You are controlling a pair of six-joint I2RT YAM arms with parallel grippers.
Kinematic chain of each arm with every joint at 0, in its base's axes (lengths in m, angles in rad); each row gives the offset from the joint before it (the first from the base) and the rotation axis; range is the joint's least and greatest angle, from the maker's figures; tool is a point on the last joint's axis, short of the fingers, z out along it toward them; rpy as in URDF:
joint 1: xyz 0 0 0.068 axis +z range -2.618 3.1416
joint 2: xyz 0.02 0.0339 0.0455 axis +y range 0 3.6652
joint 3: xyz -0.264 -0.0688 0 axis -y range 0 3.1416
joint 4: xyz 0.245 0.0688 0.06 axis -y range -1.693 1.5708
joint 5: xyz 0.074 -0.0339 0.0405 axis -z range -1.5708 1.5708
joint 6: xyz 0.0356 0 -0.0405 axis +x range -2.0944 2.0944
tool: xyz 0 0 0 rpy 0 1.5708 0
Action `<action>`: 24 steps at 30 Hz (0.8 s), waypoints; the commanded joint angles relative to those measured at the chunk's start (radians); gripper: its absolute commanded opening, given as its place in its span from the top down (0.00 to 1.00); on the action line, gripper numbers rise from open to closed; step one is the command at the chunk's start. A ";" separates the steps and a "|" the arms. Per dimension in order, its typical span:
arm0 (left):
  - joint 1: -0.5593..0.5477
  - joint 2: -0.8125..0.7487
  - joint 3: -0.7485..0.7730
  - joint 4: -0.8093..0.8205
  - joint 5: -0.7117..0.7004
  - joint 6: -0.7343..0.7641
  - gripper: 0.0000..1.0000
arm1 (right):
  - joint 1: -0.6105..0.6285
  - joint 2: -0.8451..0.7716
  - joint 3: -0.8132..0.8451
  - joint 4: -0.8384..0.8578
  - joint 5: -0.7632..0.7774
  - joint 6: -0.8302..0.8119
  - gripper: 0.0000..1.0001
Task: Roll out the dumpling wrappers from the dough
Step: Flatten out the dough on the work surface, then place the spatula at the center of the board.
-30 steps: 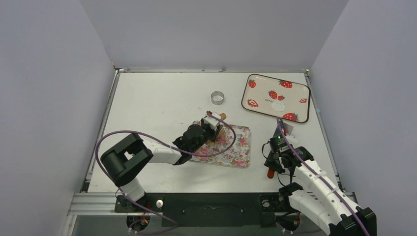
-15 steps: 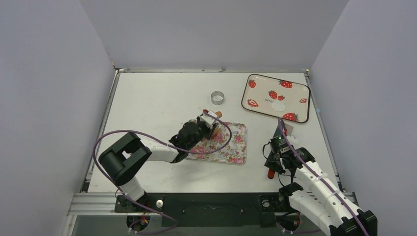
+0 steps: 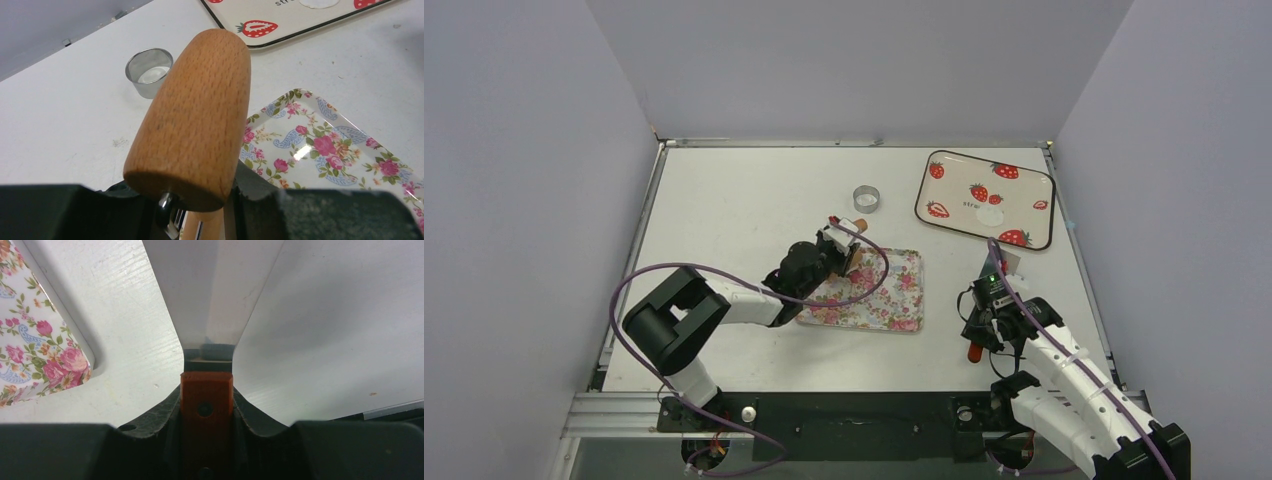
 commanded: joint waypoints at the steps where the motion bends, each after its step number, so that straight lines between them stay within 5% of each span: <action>1: 0.017 0.022 0.012 0.066 0.011 -0.016 1.00 | -0.008 -0.007 0.037 0.020 0.026 -0.011 1.00; 13: -0.017 0.113 -0.070 0.032 -0.032 -0.188 1.00 | -0.008 -0.010 0.014 0.022 0.029 -0.016 1.00; 24: -0.095 0.127 -0.246 -0.083 -0.088 -0.501 1.00 | -0.011 0.003 0.011 0.036 0.022 -0.043 1.00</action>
